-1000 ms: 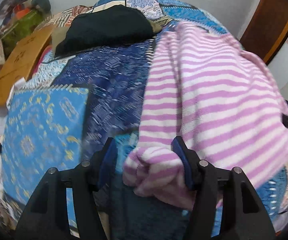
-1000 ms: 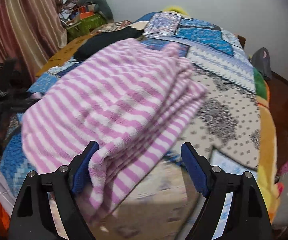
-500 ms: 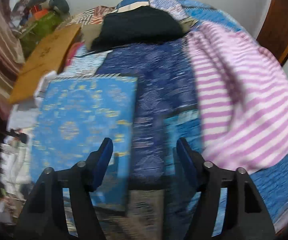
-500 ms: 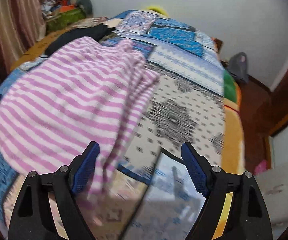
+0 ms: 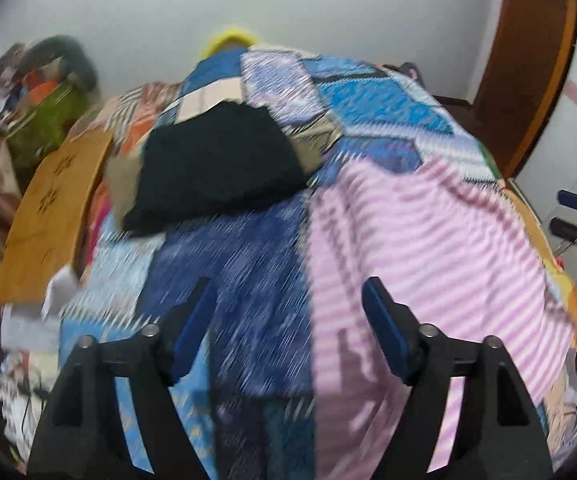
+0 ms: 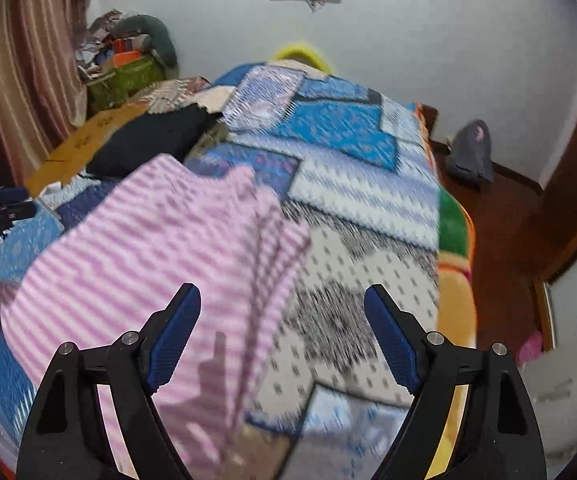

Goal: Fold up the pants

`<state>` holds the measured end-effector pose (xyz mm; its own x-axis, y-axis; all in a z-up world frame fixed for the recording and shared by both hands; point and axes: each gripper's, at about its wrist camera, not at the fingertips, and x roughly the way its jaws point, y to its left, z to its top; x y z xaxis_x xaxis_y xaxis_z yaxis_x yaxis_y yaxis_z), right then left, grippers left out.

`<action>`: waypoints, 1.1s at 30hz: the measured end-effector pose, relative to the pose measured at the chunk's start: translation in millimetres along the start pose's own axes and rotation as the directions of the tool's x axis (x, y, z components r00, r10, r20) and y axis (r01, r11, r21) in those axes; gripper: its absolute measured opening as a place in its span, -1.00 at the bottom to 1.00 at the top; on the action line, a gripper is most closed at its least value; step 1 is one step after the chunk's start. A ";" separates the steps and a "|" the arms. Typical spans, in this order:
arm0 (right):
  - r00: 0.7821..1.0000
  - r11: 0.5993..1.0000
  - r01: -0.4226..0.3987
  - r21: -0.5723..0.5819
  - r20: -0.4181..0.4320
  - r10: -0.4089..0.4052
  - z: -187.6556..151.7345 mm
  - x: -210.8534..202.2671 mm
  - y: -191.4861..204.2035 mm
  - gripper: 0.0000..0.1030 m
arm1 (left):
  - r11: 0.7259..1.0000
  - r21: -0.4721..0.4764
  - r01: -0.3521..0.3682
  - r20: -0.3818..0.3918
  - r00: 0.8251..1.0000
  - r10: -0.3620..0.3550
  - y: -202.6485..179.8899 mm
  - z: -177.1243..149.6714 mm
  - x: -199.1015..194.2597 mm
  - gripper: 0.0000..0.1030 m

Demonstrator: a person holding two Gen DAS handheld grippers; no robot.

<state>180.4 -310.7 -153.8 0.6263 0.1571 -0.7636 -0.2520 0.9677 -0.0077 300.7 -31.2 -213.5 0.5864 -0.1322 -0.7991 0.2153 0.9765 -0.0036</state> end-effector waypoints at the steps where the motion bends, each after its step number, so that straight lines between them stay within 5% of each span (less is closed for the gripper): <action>1: 1.000 1.000 0.000 -0.015 0.009 0.001 5.6 5.9 2.8 0.58 | 1.000 0.011 0.002 0.006 1.000 -0.003 -5.4 10.1 8.3 0.52; 6: 1.000 0.999 0.010 -0.044 -0.002 -0.010 23.8 39.3 8.2 0.59 | 0.998 0.049 0.036 -0.018 0.999 -0.035 -25.6 45.2 53.3 0.53; 15: 0.984 0.989 -0.134 0.064 -0.111 0.140 39.3 108.6 -2.1 0.57 | 0.989 0.035 0.146 -0.094 0.985 -0.142 -48.1 66.1 113.3 0.50; 17: 0.981 0.987 -0.145 0.064 -0.118 0.152 40.1 116.9 -3.8 0.46 | 0.986 0.030 0.162 -0.111 0.981 -0.158 -49.0 66.3 122.5 0.07; 19: 0.967 0.976 -0.206 0.074 -0.136 0.214 39.3 126.1 -6.7 -0.15 | 0.977 0.013 0.212 -0.133 0.969 -0.208 -47.2 67.0 130.0 -0.31; 20: 0.956 0.965 -0.243 0.097 -0.145 0.255 37.9 130.9 -10.4 -0.24 | 0.978 0.008 0.208 -0.130 0.970 -0.205 -46.1 67.1 130.2 -0.45; 23: 0.951 0.957 -0.271 0.107 -0.124 0.283 35.1 131.7 -15.2 -0.49 | 0.975 0.005 0.222 -0.115 0.969 -0.220 -40.6 70.0 128.7 -0.63; 28: 0.955 0.955 -0.267 0.127 -0.094 0.280 33.6 128.7 -22.7 -0.59 | 0.975 -0.004 0.223 -0.135 0.966 -0.221 -29.8 70.9 134.3 -0.58; 31: 0.962 0.966 -0.235 0.111 -0.113 0.247 31.9 126.7 -20.3 -0.59 | 0.981 -0.040 0.192 -0.131 0.972 -0.196 -19.3 68.0 136.5 -0.09; 33: 0.970 0.971 -0.209 0.120 -0.098 0.221 32.6 114.2 -24.8 -0.59 | 0.979 -0.088 0.183 -0.117 0.974 -0.193 -7.3 65.1 129.6 0.03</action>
<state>282.2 -310.3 -219.8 0.4798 0.3469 -0.8059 -0.2873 0.9300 0.2292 426.0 -66.5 -277.9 0.4384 -0.2971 -0.8482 0.2496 0.9469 -0.2027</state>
